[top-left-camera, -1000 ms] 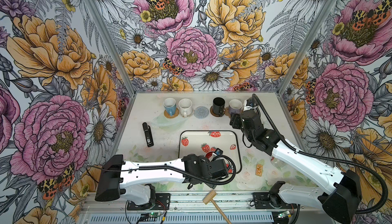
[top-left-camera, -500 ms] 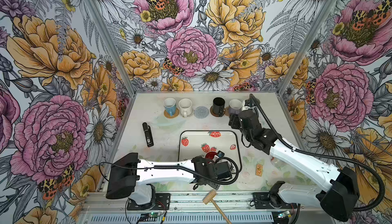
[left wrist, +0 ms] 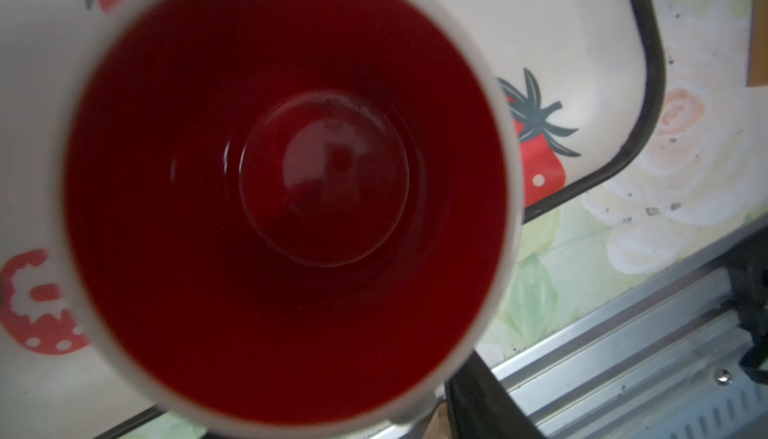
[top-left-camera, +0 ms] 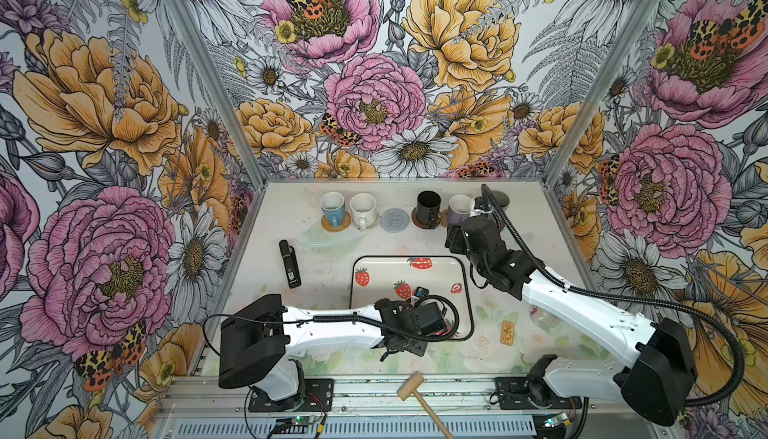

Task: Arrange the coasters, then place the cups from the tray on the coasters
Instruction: 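Lower the left gripper into the red-lined white mug and grasp its rim, then lift the red-lined white mug with the left gripper toward the grey knitted coaster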

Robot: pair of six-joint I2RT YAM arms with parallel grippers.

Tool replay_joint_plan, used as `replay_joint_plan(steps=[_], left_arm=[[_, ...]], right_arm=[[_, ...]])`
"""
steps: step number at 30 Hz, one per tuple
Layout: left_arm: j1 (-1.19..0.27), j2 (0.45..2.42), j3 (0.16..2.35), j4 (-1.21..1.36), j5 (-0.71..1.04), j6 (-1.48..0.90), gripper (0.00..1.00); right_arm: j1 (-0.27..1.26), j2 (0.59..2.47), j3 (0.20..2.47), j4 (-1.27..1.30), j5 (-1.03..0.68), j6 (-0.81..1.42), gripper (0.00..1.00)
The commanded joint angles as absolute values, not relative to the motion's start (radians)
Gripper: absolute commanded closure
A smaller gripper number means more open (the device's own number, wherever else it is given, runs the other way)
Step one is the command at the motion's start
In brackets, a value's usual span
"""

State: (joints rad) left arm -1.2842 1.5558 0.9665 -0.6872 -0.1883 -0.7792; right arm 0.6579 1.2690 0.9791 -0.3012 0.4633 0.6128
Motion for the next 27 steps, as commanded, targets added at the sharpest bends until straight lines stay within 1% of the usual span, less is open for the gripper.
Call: replay_joint_plan(steps=[1, 3, 6, 7, 14, 17, 21, 27], left_arm=[[-1.272, 1.574, 0.956, -0.64, -0.176, -0.786, 0.5], [-1.269, 1.581, 0.957, -0.64, -0.191, -0.795, 0.54], [-1.269, 1.582, 0.959, -0.638, -0.203, -0.814, 0.63], [-1.27, 1.58, 0.958, -0.638, -0.234, -0.819, 0.65], [-1.262, 1.579, 0.953, -0.638, -0.263, -0.828, 0.77], [-1.261, 1.578, 0.955, -0.638, -0.27, -0.827, 0.84], [-1.256, 1.569, 0.955, -0.643, -0.283, -0.825, 1.0], [-1.259, 1.538, 0.973, -0.666, -0.316, -0.822, 1.0]], right_arm=[[0.657, 1.28, 1.018, -0.286, 0.461, 0.615, 0.27], [0.655, 1.281, 1.018, -0.286, 0.462, 0.615, 0.27], [0.653, 1.281, 1.016, -0.285, 0.461, 0.615, 0.27], [0.652, 1.281, 1.015, -0.285, 0.461, 0.615, 0.27], [0.649, 1.285, 1.016, -0.286, 0.46, 0.613, 0.27], [0.647, 1.289, 1.018, -0.286, 0.458, 0.613, 0.27], [0.644, 1.29, 1.019, -0.286, 0.457, 0.611, 0.26], [0.64, 1.292, 1.017, -0.286, 0.452, 0.608, 0.26]])
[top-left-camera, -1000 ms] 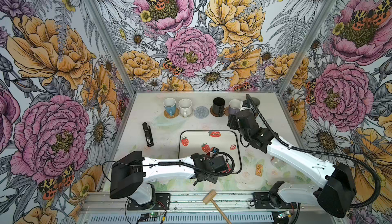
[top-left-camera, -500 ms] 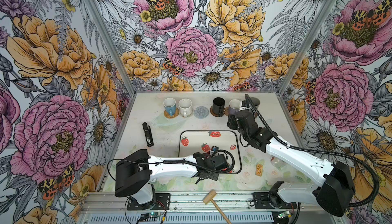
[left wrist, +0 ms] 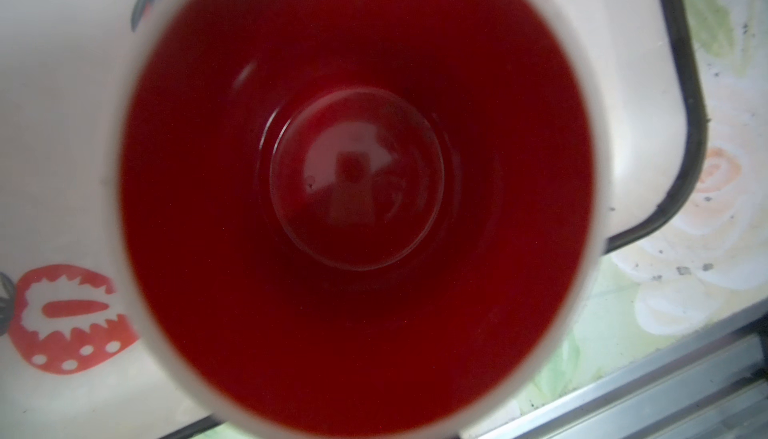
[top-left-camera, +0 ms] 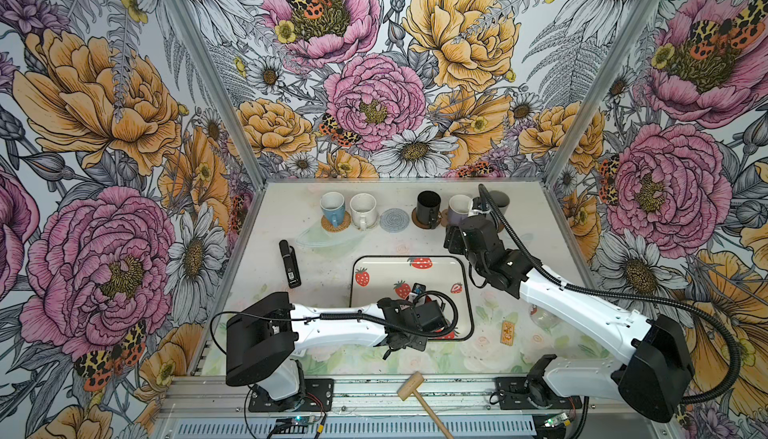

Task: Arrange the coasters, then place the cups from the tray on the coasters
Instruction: 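Lift the red-lined white mug with the left gripper toward the grey knitted coaster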

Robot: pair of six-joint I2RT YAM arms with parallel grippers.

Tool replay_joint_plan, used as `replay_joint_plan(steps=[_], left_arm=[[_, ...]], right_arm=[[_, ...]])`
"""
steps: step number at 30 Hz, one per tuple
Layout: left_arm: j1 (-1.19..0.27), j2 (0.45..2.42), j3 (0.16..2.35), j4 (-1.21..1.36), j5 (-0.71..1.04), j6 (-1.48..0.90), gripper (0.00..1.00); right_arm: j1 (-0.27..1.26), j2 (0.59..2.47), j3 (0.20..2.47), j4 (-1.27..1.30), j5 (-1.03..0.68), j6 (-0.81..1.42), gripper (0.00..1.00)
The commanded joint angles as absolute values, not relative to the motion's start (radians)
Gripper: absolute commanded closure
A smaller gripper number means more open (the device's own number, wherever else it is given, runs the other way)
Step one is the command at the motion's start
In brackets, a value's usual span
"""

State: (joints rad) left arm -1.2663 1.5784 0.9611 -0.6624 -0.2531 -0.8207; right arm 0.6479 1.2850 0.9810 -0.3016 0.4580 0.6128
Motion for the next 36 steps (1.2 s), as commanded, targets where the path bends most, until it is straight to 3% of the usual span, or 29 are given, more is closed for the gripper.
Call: replay_joint_plan(steps=[1, 15, 21, 36], left_arm=[[-1.26, 1.534, 0.981, -0.676, -0.327, -0.821, 1.0], [-1.236, 1.473, 1.015, -0.687, -0.338, -0.77, 1.0], [-1.134, 1.449, 1.054, -0.68, -0.334, -0.675, 1.0], [-0.822, 1.609, 1.297, -0.653, -0.278, -0.445, 1.0]], right_arm=[[0.639, 1.292, 1.017, -0.285, 0.453, 0.609, 0.26], [0.616, 1.287, 1.001, -0.285, 0.44, 0.609, 0.26], [0.606, 1.277, 0.991, -0.285, 0.435, 0.608, 0.26], [0.56, 1.278, 0.969, -0.281, 0.409, 0.607, 0.25]])
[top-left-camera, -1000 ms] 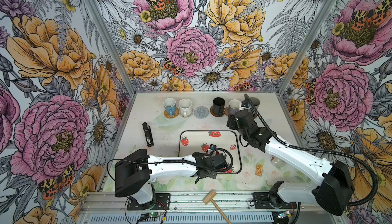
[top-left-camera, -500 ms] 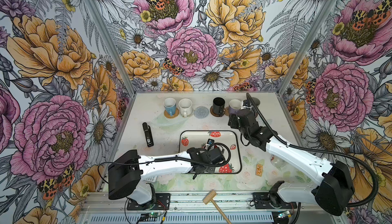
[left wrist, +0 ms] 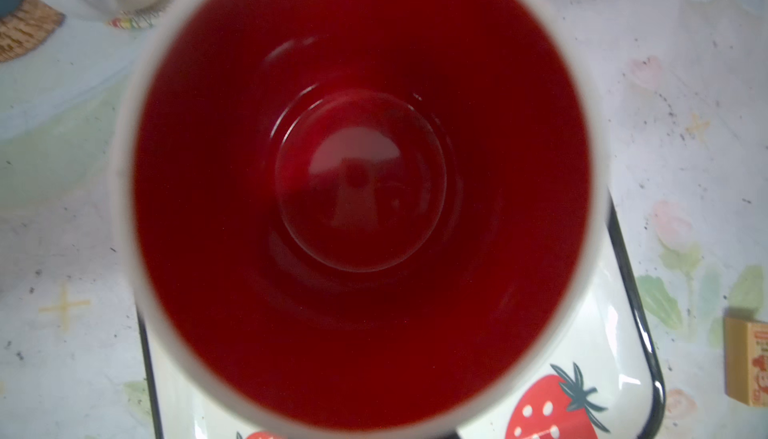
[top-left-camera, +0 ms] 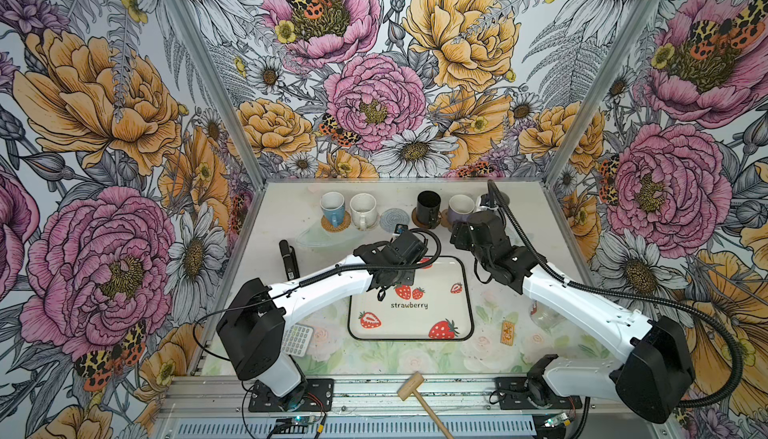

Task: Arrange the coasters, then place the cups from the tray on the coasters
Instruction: 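Lift the red-lined white mug with the left gripper toward the grey knitted coaster, then lower the red-lined white mug with the left gripper onto the grey knitted coaster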

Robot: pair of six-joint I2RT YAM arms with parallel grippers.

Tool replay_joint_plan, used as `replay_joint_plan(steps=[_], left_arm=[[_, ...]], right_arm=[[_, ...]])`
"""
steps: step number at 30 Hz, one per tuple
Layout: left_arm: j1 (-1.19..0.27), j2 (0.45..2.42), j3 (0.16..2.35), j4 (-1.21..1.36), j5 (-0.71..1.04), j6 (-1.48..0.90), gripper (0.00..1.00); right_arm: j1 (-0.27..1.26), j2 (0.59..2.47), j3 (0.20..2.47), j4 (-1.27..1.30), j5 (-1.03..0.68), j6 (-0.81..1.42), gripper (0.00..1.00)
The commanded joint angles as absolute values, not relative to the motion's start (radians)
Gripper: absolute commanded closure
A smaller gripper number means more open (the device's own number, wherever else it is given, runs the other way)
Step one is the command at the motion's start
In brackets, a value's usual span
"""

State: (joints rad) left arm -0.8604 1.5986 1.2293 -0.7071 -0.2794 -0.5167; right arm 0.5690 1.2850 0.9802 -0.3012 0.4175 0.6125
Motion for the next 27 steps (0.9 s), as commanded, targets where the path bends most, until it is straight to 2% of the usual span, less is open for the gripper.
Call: replay_joint_plan(steps=[1, 11, 18, 27], left_arm=[[-0.807, 1.623, 1.314, -0.653, -0.271, -0.433, 1.0], [-0.65, 1.787, 1.508, -0.651, -0.18, -0.34, 1.0], [-0.602, 1.948, 1.641, -0.647, -0.124, -0.302, 1.0], [-0.559, 2.055, 1.719, -0.638, -0.117, -0.302, 1.0]], right_arm=[[0.558, 1.278, 0.968, -0.279, 0.408, 0.607, 0.25], [0.526, 1.288, 0.957, -0.273, 0.388, 0.601, 0.24], [0.505, 1.316, 0.956, -0.265, 0.366, 0.602, 0.24], [0.49, 1.346, 0.963, -0.256, 0.346, 0.601, 0.24]])
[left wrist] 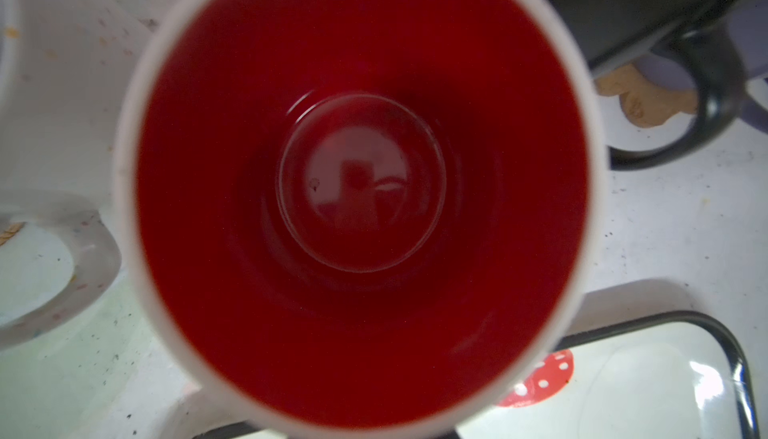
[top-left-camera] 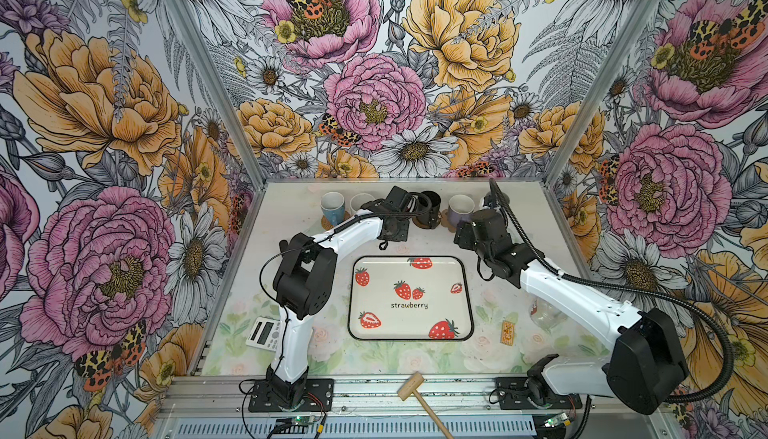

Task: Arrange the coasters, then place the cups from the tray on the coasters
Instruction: 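Lower the red-lined white mug with the left gripper onto the grey knitted coaster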

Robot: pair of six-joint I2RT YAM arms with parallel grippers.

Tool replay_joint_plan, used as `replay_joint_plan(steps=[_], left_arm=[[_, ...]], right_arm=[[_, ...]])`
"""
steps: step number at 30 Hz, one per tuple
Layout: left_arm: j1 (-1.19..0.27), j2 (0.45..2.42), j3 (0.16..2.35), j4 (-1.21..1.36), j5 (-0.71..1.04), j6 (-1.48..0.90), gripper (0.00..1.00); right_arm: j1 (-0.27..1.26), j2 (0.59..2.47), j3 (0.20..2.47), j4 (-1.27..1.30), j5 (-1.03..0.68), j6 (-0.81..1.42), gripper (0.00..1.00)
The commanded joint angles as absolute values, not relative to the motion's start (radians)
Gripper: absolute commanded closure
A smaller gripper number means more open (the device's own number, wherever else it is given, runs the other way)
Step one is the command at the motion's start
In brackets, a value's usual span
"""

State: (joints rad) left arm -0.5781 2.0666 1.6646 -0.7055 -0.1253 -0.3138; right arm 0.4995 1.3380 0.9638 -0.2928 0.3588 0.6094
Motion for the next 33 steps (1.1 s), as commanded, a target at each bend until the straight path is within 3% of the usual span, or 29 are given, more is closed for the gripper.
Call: replay_joint_plan(steps=[1, 33], left_arm=[[-0.554, 2.06, 1.72, -0.635, -0.118, -0.303, 1.0], [-0.509, 2.204, 1.822, -0.606, -0.077, -0.28, 1.0]], right_arm=[[0.488, 1.349, 0.964, -0.255, 0.344, 0.601, 0.24], [0.477, 1.412, 0.993, -0.248, 0.299, 0.6, 0.24]])
